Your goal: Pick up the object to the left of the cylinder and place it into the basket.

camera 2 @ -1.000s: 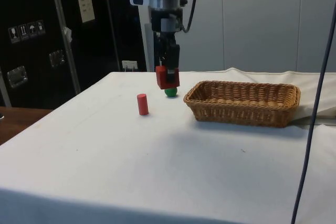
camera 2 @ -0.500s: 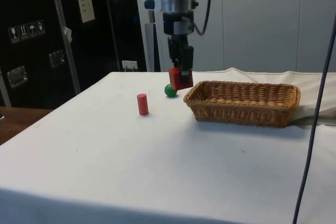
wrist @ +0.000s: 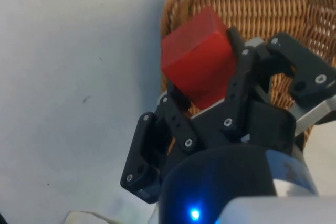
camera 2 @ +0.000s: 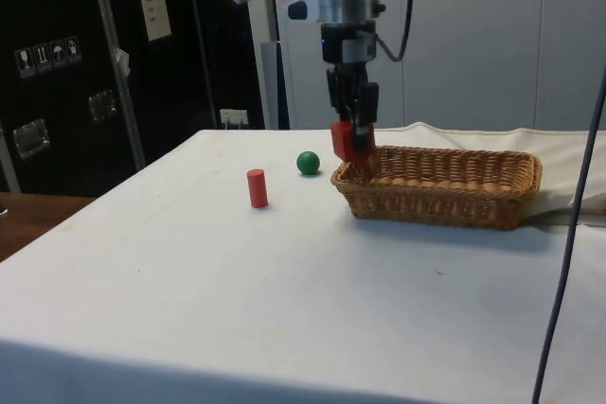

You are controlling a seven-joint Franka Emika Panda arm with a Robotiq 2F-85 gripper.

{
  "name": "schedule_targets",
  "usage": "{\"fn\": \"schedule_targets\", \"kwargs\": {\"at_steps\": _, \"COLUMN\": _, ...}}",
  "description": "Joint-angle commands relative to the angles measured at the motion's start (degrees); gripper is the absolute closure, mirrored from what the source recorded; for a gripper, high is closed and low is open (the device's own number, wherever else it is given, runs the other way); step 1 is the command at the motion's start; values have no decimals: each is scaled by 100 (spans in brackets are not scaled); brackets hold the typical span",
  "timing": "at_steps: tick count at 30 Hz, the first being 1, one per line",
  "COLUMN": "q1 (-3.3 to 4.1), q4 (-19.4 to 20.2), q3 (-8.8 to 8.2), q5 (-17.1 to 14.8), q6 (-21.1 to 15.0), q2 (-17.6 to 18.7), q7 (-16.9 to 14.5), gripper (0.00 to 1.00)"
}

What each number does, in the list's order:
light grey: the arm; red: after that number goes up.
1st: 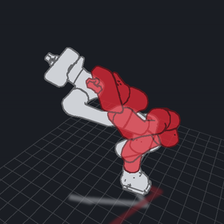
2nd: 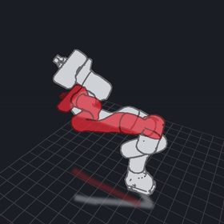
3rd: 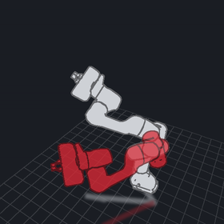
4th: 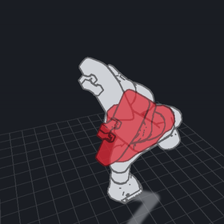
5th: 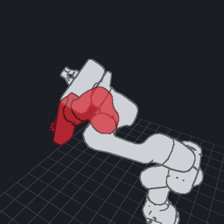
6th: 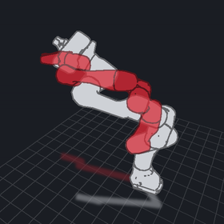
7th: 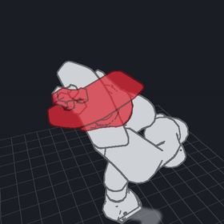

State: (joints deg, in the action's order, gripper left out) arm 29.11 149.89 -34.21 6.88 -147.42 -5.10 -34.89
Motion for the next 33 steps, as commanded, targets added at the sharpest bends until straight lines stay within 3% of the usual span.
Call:
{"fn": "schedule_targets", "kwargs": {"at_steps": 1, "q1": -57, "q4": 97, "q3": -34, "q5": 166, "q6": -80, "q2": -69, "q7": 17, "gripper": 98}}
{"fn": "schedule_targets", "kwargs": {"at_steps": 2, "q1": -63, "q4": 138, "q3": -57, "q5": 178, "q6": -86, "q2": -97, "q7": -11, "gripper": 98}}
{"fn": "schedule_targets", "kwargs": {"at_steps": 3, "q1": -11, "q4": 74, "q3": -52, "q5": 46, "q6": -6, "q2": -57, "q7": -46, "gripper": 98}}
{"fn": "schedule_targets", "kwargs": {"at_steps": 4, "q1": -69, "q4": 172, "q3": -80, "q5": 189, "q6": -92, "q2": -126, "q7": -34, "gripper": 98}}
{"fn": "schedule_targets", "kwargs": {"at_steps": 10, "q1": -103, "q4": 430, "q3": -252, "q5": 223, "q6": -252, "q2": -229, "q7": -304, "gripper": 98}}
{"fn": "schedule_targets", "kwargs": {"at_steps": 11, "q1": -52, "q4": 378, "q3": -246, "q5": 109, "q6": -160, "q2": -206, "q7": -321, "gripper": 98}}
{"fn": "schedule_targets", "kwargs": {"at_steps": 12, "q1": -103, "q4": 458, "q3": -275, "q5": 218, "q6": -281, "q2": -229, "q7": -344, "gripper": 98}}
{"fn": "schedule_targets", "kwargs": {"at_steps": 15, "q1": -115, "q4": 561, "q3": -367, "q5": 212, "q6": -395, "q2": -235, "q7": -493, "gripper": 98}}
{"fn": "schedule_targets", "kwargs": {"at_steps": 19, "q1": -103, "q4": 716, "q3": -516, "q5": 178, "q6": -596, "q2": -223, "q7": -733, "gripper": 98}}
{"fn": "schedule_targets", "kwargs": {"at_steps": 20, "q1": -69, "q4": 682, "q3": -521, "q5": 109, "q6": -516, "q2": -206, "q7": -739, "gripper": 98}}
{"fn": "schedule_targets", "kwargs": {"at_steps": 22, "q1": -109, "q4": 808, "q3": -613, "q5": 166, "q6": -728, "q2": -218, "q7": -882, "gripper": 98}}
{"fn": "schedule_targets", "kwargs": {"at_steps": 33, "q1": -74, "q4": 1014, "q3": -963, "q5": 97, "q6": -1094, "q2": -126, "q7": -1518, "gripper": 98}}
